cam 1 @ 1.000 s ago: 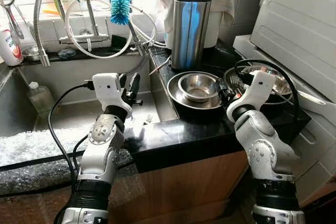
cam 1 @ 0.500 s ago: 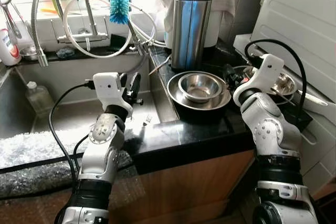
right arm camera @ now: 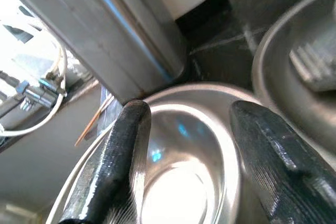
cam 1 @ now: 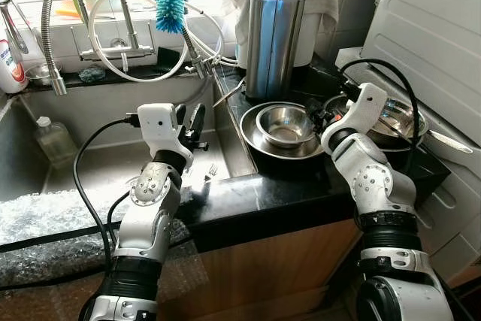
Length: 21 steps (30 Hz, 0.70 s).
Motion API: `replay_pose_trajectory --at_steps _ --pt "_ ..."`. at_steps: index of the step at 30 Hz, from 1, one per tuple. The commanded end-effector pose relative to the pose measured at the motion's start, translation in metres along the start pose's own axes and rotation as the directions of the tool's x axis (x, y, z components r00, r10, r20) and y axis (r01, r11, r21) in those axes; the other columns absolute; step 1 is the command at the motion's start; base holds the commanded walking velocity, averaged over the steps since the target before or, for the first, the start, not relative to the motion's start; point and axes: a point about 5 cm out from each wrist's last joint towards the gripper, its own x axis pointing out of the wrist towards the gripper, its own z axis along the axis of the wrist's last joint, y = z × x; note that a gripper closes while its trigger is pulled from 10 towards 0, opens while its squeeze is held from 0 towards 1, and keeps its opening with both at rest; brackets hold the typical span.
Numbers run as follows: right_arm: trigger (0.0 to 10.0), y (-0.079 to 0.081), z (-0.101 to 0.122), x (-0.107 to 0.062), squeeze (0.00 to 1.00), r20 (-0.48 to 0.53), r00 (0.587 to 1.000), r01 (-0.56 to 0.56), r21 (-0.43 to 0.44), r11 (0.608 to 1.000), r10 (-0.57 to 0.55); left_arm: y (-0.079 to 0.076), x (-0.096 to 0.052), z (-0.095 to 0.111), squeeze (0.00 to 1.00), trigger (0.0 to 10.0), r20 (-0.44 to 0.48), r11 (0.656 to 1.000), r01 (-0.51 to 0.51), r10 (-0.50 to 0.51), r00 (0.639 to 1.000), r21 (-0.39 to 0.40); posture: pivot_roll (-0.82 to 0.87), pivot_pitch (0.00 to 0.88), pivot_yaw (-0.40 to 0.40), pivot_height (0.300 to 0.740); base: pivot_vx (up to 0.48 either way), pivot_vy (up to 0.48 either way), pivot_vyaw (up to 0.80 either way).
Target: Kitchen organization
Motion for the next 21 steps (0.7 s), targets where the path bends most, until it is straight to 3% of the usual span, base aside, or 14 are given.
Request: replay_pose_trajectory --at_steps 1,12,21 --pt "10.0 0.002 -0.001 0.002 0.0 -0.022 1.0 0.002 0.011 1.0 -0.002 -0.001 0.002 0.004 0.0 10.0 0.012 1.0 0.005 -0.005 1.0 0.025 -0.14 0.0 -0.02 0.74 0.0 0.0 0.0" --pt "10.0 0.003 -0.002 0.004 0.0 -0.018 1.0 0.008 0.017 1.0 -0.008 -0.001 0.002 0.003 0.0 10.0 0.01 1.0 0.01 -0.01 1.0 0.028 -0.13 0.0 -0.022 0.74 0.0 0.0 0.0" --pt "10.0 0.005 0.01 0.003 0.0 0.037 0.999 0.019 0.032 0.999 -0.02 -0.002 0.004 0.004 0.0 10.0 0.012 1.0 0.017 -0.017 1.0 0.026 -0.14 0.0 -0.018 0.74 0.0 0.0 0.0"
